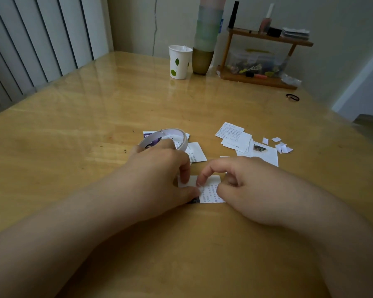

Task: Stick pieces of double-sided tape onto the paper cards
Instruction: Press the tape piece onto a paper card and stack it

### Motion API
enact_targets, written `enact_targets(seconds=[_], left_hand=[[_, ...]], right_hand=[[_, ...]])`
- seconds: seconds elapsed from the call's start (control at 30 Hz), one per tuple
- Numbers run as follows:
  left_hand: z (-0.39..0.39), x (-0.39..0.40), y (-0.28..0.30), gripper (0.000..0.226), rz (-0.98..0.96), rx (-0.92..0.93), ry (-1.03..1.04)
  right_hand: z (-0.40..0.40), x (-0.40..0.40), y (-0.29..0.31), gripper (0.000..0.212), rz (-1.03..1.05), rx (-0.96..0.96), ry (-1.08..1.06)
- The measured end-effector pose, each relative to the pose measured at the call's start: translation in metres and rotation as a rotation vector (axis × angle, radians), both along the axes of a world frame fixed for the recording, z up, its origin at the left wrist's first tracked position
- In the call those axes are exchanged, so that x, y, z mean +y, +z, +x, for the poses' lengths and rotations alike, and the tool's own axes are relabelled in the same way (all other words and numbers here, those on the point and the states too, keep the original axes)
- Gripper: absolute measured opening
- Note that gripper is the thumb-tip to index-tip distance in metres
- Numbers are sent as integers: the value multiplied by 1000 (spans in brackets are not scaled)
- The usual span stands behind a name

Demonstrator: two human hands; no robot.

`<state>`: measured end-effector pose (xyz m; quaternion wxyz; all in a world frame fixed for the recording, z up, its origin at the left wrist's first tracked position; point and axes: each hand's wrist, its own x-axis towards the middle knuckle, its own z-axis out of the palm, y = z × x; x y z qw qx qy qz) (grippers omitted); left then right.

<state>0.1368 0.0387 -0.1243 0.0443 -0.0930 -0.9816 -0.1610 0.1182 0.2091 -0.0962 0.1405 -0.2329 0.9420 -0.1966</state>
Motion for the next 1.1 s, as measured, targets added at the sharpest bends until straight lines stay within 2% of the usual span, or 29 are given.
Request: enact_targets(seconds=[0.3,0.47,0.67,0.97,1.1], left_hand=[[-1,-1,-2,28,28,-4,8],[-1,0,0,27,18,0,8],[0,0,2,26,18,-22,-1],[-1,-9,7,23,9,-114,-53],[0,-9,7,24,12,-114,-39]], right_hand=[[1,5,7,43,83,165,-6],[2,6,11,35,-12,136,66],[-3,4,3,36,66,106,88],[-8,9,3,34,-15,-49,19],[-20,20,5,19,-62,70,-144]])
